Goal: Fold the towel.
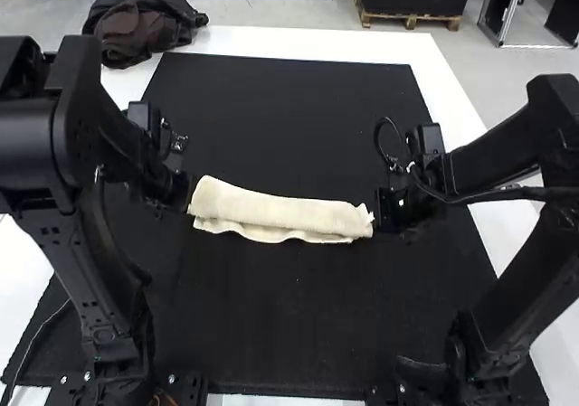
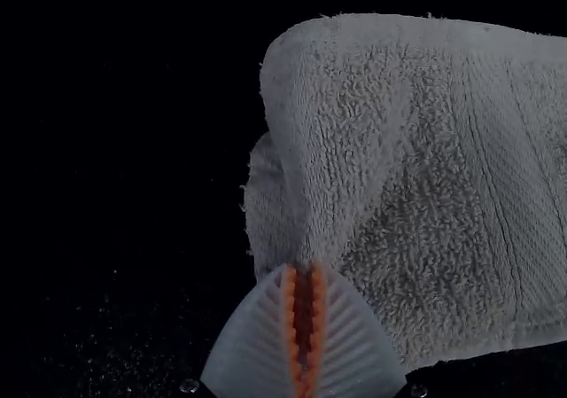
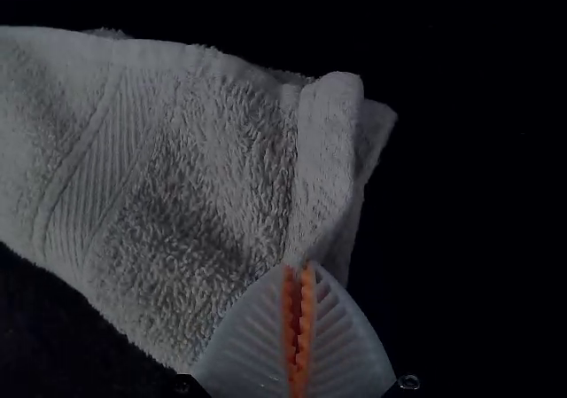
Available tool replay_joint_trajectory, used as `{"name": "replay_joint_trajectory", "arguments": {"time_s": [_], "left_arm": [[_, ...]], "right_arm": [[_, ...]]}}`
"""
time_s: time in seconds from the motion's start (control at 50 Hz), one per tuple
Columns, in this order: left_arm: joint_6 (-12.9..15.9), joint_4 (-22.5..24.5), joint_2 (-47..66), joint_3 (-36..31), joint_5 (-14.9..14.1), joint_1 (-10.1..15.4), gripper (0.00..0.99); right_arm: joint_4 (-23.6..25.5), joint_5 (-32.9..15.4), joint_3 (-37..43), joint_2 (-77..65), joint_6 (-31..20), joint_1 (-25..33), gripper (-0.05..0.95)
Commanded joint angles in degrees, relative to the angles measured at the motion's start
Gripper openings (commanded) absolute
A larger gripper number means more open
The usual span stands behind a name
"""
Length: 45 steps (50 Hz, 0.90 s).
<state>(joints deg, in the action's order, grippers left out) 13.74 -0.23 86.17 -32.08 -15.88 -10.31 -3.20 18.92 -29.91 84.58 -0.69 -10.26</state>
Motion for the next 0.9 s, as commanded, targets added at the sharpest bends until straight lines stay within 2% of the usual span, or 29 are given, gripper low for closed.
{"name": "replay_joint_trajectory", "arguments": {"time_s": [0.0, 0.02, 0.14, 0.18, 0.24, 0.3, 0.34, 0.38, 0.52, 0.64, 0.88], "left_arm": [[0.9, 1.5, -1.2, 1.6, 0.8, -1.0, 0.049], [0.9, 1.8, -1.2, 1.8, 0.8, -1.0, 0.084], [1.0, 3.2, -1.2, 3.8, 0.8, -1.1, 0.221], [1.1, 3.6, -1.3, 4.3, 0.8, -1.0, 0.266], [1.0, 4.1, -1.2, 4.9, 0.8, -1.1, 0.439], [1.0, 4.8, -1.2, 5.4, 0.8, -1.0, 0.748], [1.1, 5.2, -1.3, 5.6, 0.8, -1.0, 0.885], [1.1, 5.3, -1.2, 5.8, 0.8, -1.0, 0.956], [1.0, 5.8, -1.3, 5.9, 0.7, -1.3, 0.967], [0.9, 6.6, -1.2, 5.9, -0.6, -2.9, 0.967], [0.5, 9.8, -1.8, 5.4, -2.2, -7.5, 0.967]], "right_arm": [[-1.3, -0.4, 0.6, 0.2, -0.6, 0.7, -0.02], [-1.6, -0.5, 0.7, 0.2, -0.6, 0.7, -0.01], [-2.3, -1.8, 1.2, 0.2, -0.6, 0.7, 0.15], [-2.3, -1.9, 1.2, 0.2, -0.6, 0.7, 0.25], [-2.2, -1.9, 1.2, 0.2, -0.5, 0.7, 0.33], [-2.2, -1.9, 1.1, 0.2, -0.5, 0.7, 0.44], [-2.2, -1.9, 1.1, 0.2, -0.5, 0.7, 0.53], [-2.2, -1.9, 1.1, 0.1, -0.4, 0.7, 0.61], [-2.2, -1.3, 1.3, 0.2, -0.2, 0.7, 0.81], [-2.2, -1.1, 1.3, 0.1, 0.0, 0.3, 0.89], [-5.8, -0.7, 1.0, 0.6, 0.2, 0.0, 0.9]]}}
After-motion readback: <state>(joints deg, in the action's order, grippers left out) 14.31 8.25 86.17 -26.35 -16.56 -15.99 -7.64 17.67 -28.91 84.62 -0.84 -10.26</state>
